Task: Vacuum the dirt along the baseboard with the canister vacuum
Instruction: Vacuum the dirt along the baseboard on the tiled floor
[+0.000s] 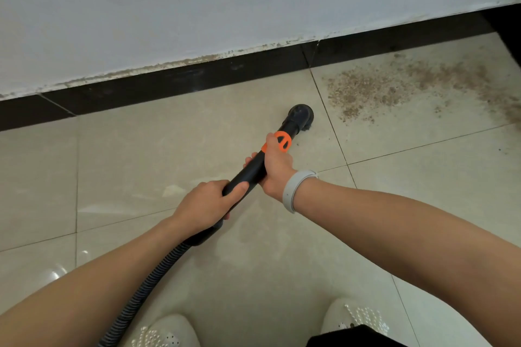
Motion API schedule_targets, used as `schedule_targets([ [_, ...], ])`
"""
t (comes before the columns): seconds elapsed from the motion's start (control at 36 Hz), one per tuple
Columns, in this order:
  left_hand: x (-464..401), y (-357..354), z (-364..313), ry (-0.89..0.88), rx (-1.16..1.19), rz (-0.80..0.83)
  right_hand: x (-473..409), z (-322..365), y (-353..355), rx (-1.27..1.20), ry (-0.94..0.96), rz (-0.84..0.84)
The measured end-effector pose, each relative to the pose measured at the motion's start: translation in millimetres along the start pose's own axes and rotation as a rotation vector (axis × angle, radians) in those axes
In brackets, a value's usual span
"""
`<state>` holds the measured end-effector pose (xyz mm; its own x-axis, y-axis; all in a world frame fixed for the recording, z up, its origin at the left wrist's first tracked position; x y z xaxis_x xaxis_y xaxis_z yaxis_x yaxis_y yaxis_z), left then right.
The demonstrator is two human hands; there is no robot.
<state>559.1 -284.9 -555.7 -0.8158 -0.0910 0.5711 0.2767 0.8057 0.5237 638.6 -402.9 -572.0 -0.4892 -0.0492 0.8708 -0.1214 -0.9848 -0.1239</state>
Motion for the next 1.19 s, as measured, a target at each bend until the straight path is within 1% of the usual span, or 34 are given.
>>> schedule_targets([
  [0.11,-8.4,1.6,-6.5,-0.002,0.018,-0.064,-8.6,15.3,-4.4,0.022,0.037,0.017],
  [0.22,-11.3,7.2,-7.1,-0.001,0.035,-0.1,-13.8,22.9,-15.3,0.072,0.025,0.074],
  [0.47,-23.9,24.1,-7.0,0.034,0.033,-0.137,-16.4,40.4,-34.7,0.141,0.019,0.118],
  [0.56,-26.3,20.8,-15.2,0.028,0.055,-0.145,-14.1,49.3,-32.3,0.153,0.012,0.142],
  [0.64,-25.8,13.8,-21.1,0.013,0.091,-0.134,-13.0,51.5,-26.7,0.152,0.014,0.126],
  [0.86,-18.7,13.3,-7.5,-0.006,0.02,0.029,-8.1,19.4,-8.5,0.022,0.003,0.033],
  [1.03,-13.0,9.4,-1.6,-0.004,0.052,0.19,5.5,-1.4,9.9,-0.056,-0.023,-0.033],
  [1.19,-8.7,-3.0,-4.3,-0.06,-0.082,0.301,14.9,-22.3,37.3,-0.14,-0.029,-0.076],
])
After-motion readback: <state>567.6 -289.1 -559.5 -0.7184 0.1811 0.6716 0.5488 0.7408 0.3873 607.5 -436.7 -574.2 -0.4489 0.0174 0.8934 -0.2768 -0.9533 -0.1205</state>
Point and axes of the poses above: each hand's wrist, its own x-axis away from the middle knuckle, its own y-axis out of the back of the hand, z = x × y, the point moved 4 cm from there along -x, towards the middle knuckle, and after that the axes turned 8 degrees about x, right-handed, at the moved point
